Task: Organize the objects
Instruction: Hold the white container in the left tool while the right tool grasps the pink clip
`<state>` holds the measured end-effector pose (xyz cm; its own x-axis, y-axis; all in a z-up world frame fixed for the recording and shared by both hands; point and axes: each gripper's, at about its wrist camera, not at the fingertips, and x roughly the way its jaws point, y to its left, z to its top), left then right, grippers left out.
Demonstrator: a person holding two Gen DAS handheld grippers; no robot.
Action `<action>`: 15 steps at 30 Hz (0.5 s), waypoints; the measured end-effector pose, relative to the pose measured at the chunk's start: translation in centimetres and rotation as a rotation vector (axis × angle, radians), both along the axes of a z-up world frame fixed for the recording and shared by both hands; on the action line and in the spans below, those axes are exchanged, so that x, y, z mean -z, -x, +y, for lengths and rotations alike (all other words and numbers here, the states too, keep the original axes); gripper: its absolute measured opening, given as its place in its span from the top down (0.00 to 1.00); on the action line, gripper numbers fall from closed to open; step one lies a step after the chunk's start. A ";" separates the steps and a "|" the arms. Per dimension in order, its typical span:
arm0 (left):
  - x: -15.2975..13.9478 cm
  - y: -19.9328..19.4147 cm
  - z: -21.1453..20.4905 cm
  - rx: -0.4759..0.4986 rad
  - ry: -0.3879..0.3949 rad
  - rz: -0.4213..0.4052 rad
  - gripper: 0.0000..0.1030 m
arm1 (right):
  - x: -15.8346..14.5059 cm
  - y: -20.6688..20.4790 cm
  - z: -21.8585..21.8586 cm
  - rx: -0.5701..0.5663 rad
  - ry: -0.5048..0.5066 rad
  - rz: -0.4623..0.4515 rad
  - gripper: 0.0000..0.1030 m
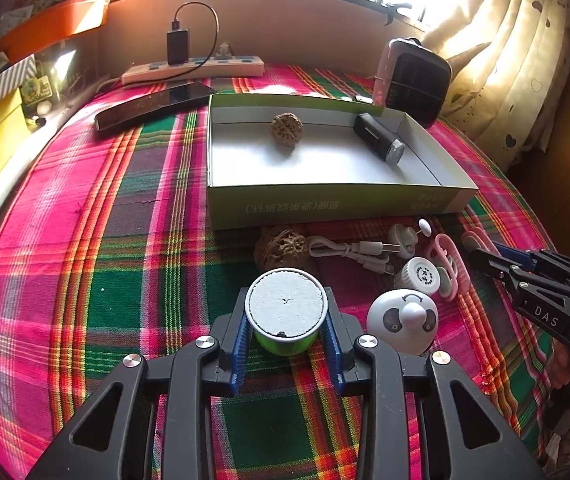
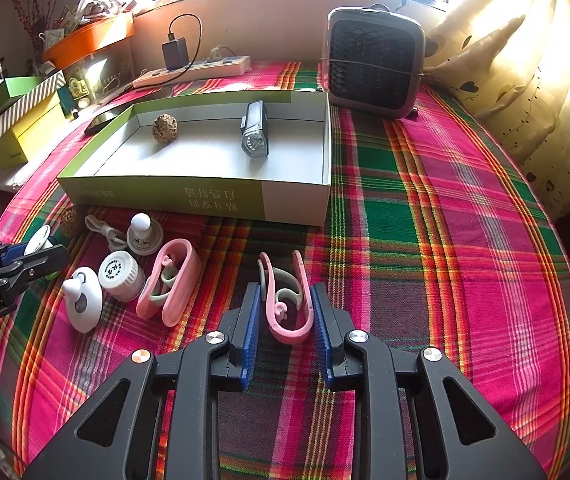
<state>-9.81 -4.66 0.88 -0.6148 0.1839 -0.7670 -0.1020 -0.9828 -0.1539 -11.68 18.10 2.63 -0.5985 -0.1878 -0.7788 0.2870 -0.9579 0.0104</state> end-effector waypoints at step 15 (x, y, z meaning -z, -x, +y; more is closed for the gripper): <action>-0.3 0.1 0.0 0.005 0.024 0.017 0.85 | -0.1 0.0 0.0 0.004 0.001 -0.001 0.76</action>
